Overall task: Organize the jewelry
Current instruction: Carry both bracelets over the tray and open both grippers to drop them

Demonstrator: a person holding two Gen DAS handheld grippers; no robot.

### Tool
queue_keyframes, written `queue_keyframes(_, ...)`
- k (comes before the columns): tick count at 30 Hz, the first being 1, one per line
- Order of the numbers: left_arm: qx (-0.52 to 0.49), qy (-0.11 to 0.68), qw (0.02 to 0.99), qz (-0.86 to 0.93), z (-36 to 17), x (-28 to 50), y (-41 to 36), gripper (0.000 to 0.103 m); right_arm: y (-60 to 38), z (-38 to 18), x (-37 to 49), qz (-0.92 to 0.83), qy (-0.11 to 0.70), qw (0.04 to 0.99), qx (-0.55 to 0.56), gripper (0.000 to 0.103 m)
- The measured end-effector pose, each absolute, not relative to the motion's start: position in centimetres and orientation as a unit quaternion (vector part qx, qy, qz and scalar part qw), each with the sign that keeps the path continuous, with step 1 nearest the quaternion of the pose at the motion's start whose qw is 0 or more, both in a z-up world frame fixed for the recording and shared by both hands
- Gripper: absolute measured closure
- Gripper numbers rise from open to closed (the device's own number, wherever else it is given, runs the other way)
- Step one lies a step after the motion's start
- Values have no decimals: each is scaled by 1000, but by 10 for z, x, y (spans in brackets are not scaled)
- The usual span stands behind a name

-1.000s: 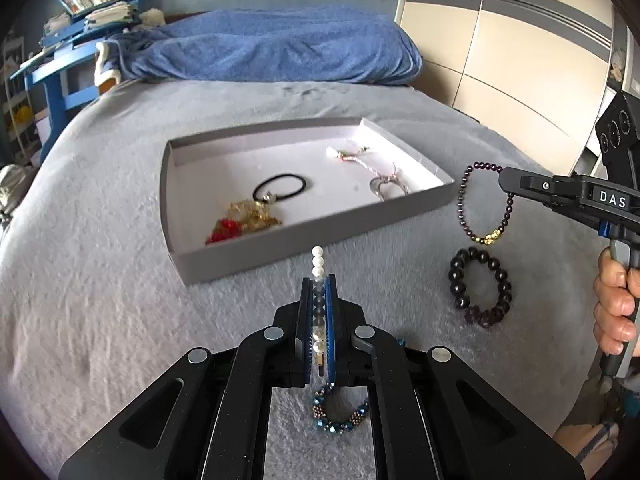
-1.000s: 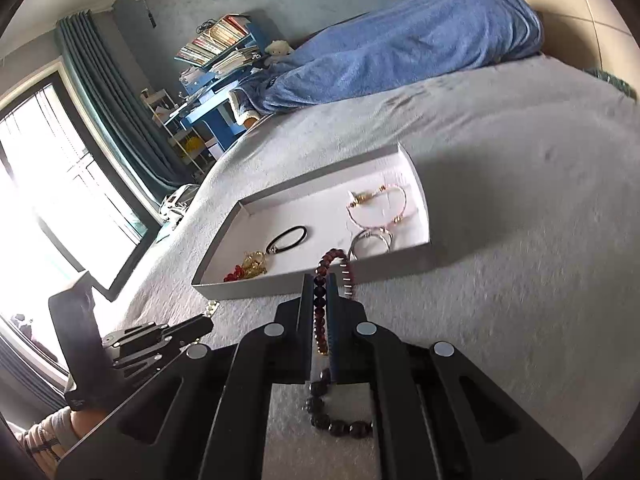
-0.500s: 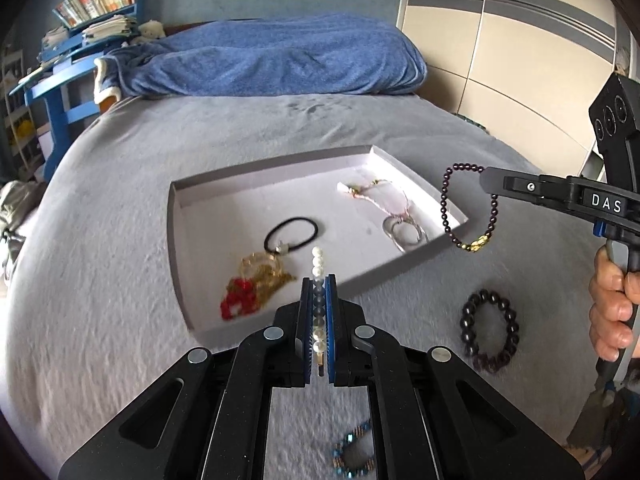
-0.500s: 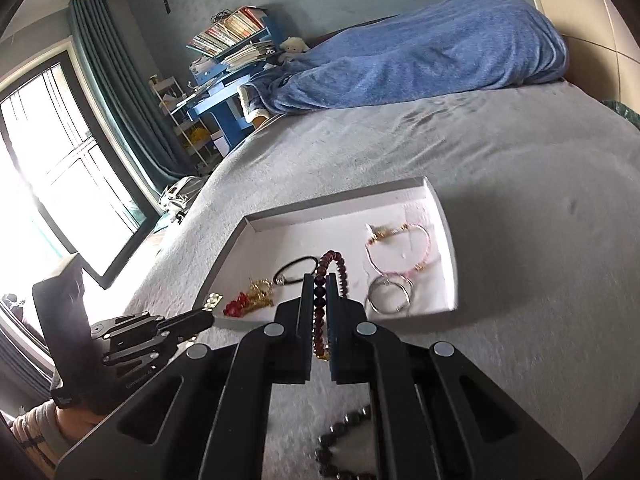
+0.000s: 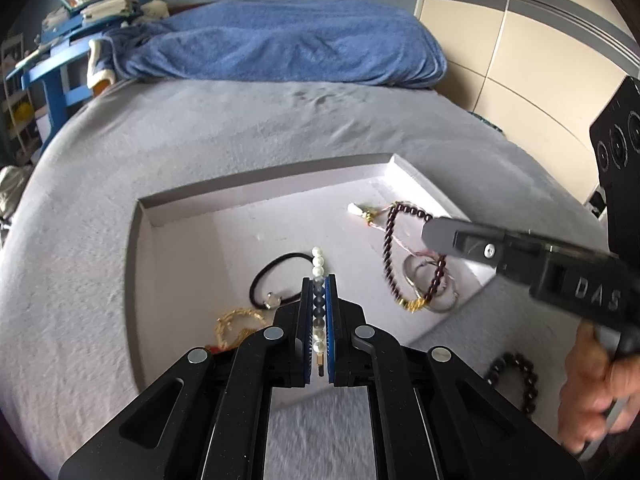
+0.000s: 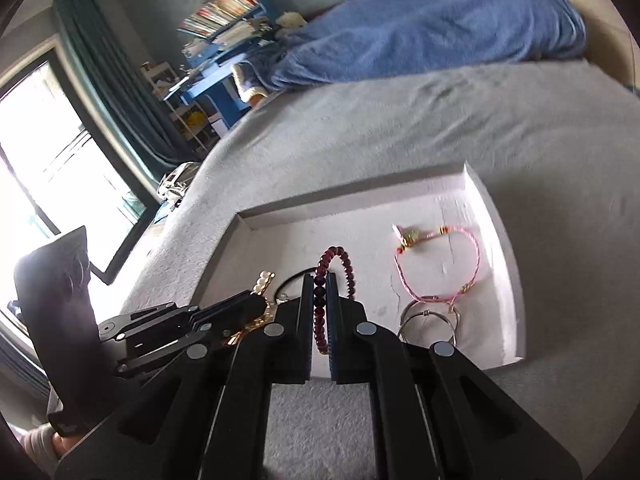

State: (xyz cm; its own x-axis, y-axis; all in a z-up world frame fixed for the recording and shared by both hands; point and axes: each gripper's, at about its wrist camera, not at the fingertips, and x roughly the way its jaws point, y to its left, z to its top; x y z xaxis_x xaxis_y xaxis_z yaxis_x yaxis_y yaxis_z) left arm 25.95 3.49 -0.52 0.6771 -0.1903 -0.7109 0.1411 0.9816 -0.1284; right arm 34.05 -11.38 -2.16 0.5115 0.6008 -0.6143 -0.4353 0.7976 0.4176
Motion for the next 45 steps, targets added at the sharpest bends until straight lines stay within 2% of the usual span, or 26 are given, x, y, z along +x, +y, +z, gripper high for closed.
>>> queue_keyframes(11,-14,439,893,-99,-35,287,14,97,-126,-56,352,258,420,867,75,97)
queue_keyframes(14,-2,439,893,-98,-36,286,10,85,-133,-57,350,253,415,871,76,97)
queue_keyframes(16,4,431,897,-94,-33,281,10,67,-136,-53,346,251,403,877,73,96)
queue_keyframes(17,4,424,901,-95,-30,276,10,64,-138,-51,344,251,398,879,71,95)
queue_keyframes(21,-1,402,911,-97,-21,259,14,42,-148,-42,328,251,372,892,59,72)
queue_keyframes(25,20,370,924,-98,-11,232,14,32,-159,-37,309,252,351,901,41,61)
queue_keyframes(33,3,339,935,-100,-2,179,29,25,-185,-37,269,238,330,914,8,39)
queue_keyframes(45,-7,364,926,-98,-31,121,39,25,-210,-66,228,212,352,911,-22,27)
